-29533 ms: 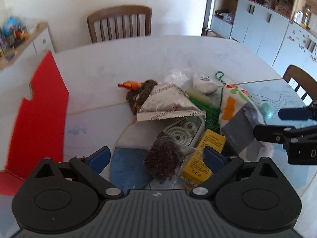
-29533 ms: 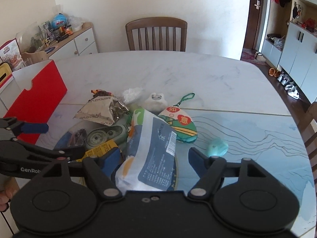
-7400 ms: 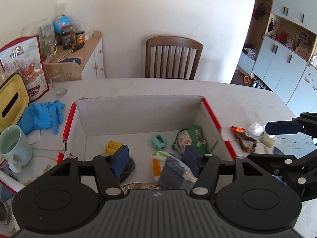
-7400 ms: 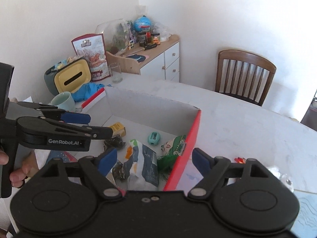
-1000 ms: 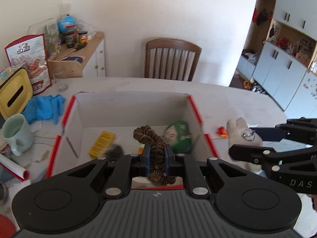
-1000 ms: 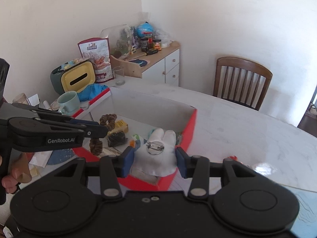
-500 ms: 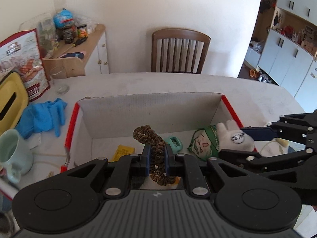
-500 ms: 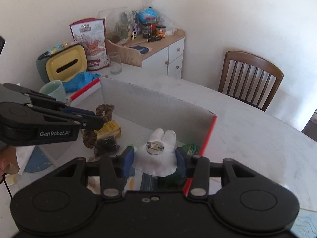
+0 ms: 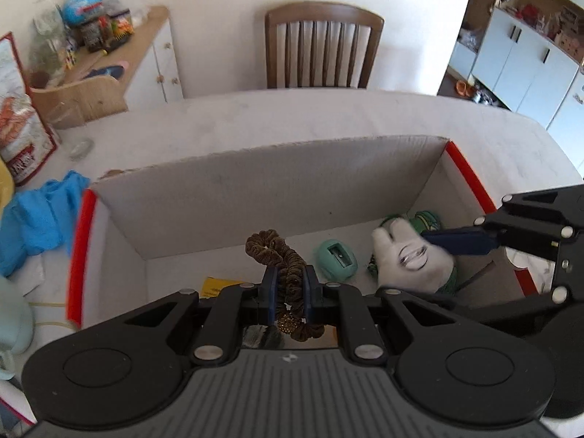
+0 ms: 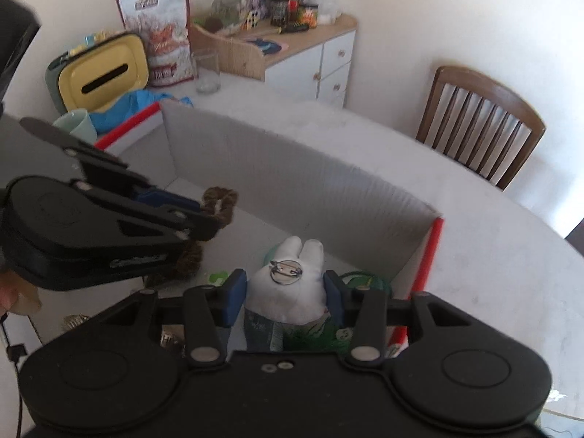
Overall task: Organize objects
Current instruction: 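Lift and carry the bracelet and white plush over the box, then lower into the box and open the left gripper while the right gripper opens too, then move both open grippers back over the remaining items on the table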
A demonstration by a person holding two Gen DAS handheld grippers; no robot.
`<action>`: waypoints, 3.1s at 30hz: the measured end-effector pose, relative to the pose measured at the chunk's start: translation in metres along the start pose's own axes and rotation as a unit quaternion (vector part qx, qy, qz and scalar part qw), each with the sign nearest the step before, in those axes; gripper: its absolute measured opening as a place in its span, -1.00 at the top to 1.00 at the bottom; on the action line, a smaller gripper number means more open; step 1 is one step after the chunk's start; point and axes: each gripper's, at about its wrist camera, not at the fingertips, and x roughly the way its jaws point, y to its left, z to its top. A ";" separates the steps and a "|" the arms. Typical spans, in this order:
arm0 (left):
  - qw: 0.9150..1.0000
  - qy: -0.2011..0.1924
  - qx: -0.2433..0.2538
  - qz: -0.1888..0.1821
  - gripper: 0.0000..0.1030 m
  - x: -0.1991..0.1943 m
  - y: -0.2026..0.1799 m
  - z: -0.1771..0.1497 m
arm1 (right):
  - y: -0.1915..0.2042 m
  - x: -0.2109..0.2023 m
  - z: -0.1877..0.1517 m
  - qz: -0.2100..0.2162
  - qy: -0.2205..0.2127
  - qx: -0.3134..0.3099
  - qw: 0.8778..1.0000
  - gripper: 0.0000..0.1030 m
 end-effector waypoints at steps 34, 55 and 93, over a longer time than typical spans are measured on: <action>0.998 0.060 -0.019 -0.020 0.46 0.002 0.002 -0.003 | 0.005 -0.031 -0.006 -0.002 -0.026 -0.008 1.000 -0.21; 0.999 -0.047 -0.008 -0.017 0.45 -0.103 -0.043 -0.023 | -0.008 -0.129 -0.035 0.036 -0.105 0.058 0.992 -0.34; 0.993 -0.116 -0.012 -0.011 -0.99 -0.144 -0.171 -0.075 | -0.109 -0.230 -0.174 0.018 -0.123 0.141 0.982 -0.94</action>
